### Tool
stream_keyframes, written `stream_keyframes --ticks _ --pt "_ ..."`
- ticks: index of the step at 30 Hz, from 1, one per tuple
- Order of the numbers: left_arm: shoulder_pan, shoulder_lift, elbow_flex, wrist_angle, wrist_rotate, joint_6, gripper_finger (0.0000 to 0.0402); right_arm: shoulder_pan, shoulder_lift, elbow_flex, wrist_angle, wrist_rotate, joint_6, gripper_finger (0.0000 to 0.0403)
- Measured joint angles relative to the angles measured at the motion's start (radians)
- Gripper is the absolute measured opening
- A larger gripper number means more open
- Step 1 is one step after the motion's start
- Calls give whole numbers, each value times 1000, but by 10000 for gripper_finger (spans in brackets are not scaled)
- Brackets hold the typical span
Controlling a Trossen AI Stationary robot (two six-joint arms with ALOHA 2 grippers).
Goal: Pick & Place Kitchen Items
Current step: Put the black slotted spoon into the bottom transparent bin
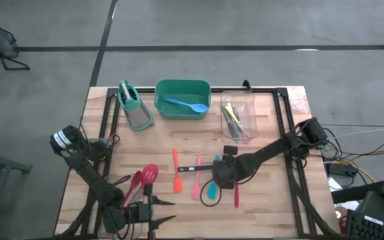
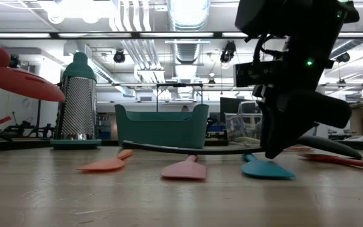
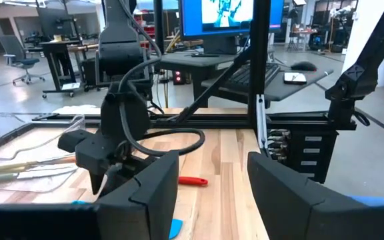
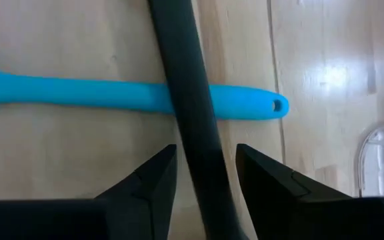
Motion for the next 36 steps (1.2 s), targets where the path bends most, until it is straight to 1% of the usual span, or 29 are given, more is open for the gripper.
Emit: stream_keyframes --ticks 6,12,13,20,27,32,36 --pt "3 0 0 0 0 0 186 -2 0 -25 41 -16 0 121" --pt "7 0 0 -1 0 0 186 0 -1 -27 46 -22 5 66" --pt "7 0 0 -1 0 0 186 0 -1 -26 45 -22 5 63" --pt "11 0 0 -3 0 0 186 0 -3 -15 39 -22 10 63" --pt "11 0 -1 -5 0 27 186 16 -14 59 34 -17 6 66" --pt "11 0 -2 -43 1 63 186 31 -14 135 13 18 4 66" --pt "11 0 -2 -80 -3 13 186 54 -15 206 -11 73 25 66"
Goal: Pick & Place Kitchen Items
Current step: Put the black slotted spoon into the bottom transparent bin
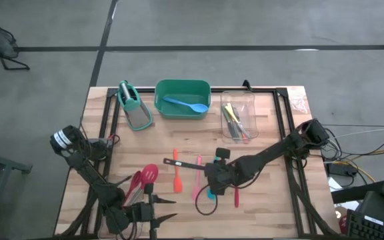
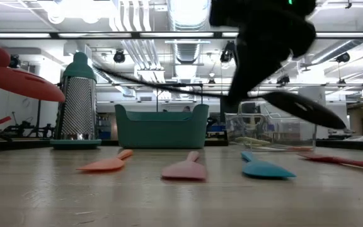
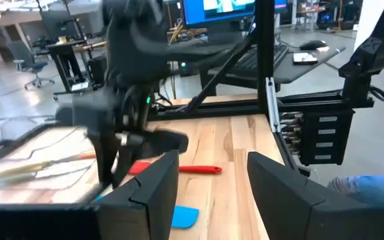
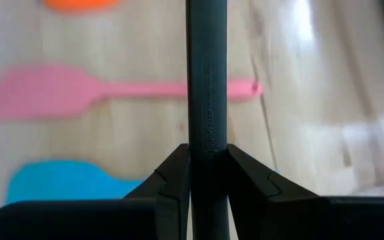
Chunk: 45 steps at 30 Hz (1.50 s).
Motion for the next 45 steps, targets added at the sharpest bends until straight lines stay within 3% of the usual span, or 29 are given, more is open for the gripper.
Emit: stream_keyframes --ticks 4,10,14,19,28,37,45 --pt "1 0 0 -7 -30 -54 186 44 0 85 -65 145 43 66" --pt "11 0 0 -9 -158 -109 186 141 -1 172 -83 467 51 67" --pt "36 0 0 -10 -163 -120 186 208 -2 178 -25 688 38 67" --pt "110 0 -1 57 -141 -95 186 261 -2 163 78 844 -14 68" --pt "281 0 19 209 124 2 186 276 -2 109 253 907 -109 68" --pt "345 0 27 321 114 38 186 282 -2 93 302 959 -112 68" --pt "398 0 27 365 249 33 186 278 -1 89 350 959 -135 68"
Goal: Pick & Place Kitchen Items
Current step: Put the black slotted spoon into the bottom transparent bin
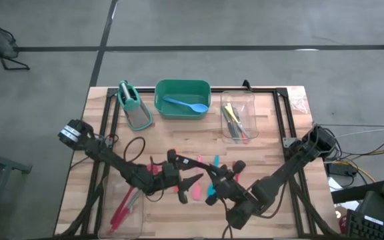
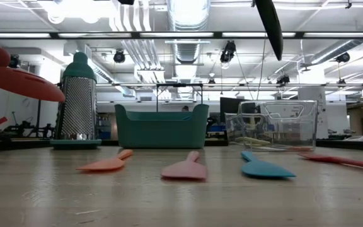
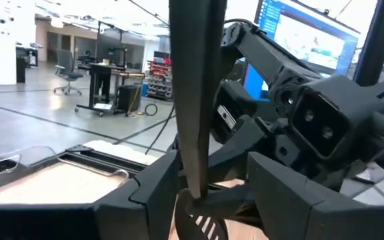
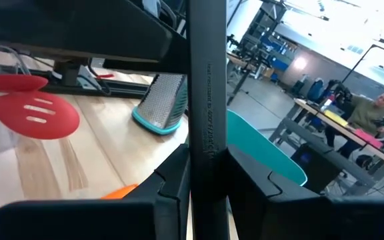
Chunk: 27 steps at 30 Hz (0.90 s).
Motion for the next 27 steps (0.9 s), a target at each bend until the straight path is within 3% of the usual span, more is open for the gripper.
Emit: stream_keyframes --ticks 12,22,27 --pt "67 0 18 -6 51 11 171 -8 0 -12 15 -2 10 68" --pt "66 0 18 -31 61 49 64 -8 0 -31 15 -11 30 71" --pt "64 0 18 -62 67 73 25 -11 0 -32 15 -88 25 101"
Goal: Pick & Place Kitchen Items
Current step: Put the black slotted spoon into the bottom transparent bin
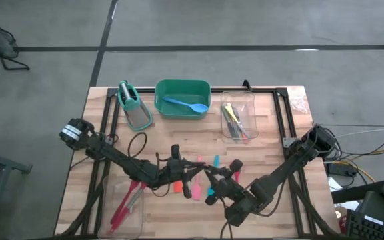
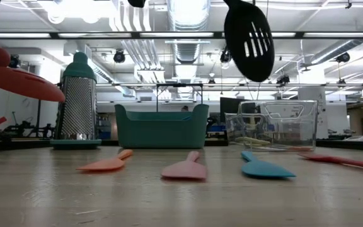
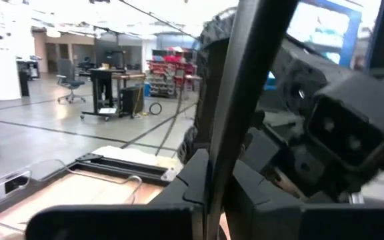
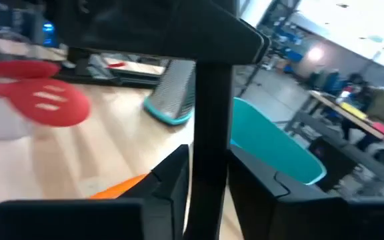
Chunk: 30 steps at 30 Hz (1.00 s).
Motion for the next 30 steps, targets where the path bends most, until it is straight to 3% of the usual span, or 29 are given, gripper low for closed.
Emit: stream_keyframes --ticks 6,11,15,20,24,30 --pt "-22 -82 0 -211 -15 -48 27 13 0 0 -5 -59 -33 146" --pt "-52 -237 19 -583 -10 -262 26 49 0 0 -6 -60 -98 173" --pt "-64 -386 73 -967 86 -540 27 67 0 0 -8 -59 -94 184" --pt "-89 -524 175 -1375 243 -774 28 80 0 -10 -15 -59 -94 185" --pt "-128 -581 239 -1622 335 -944 28 77 0 -15 -30 -59 -83 174" --pt "-210 -597 260 -1837 451 -1181 28 79 0 -18 -40 -83 -72 154"
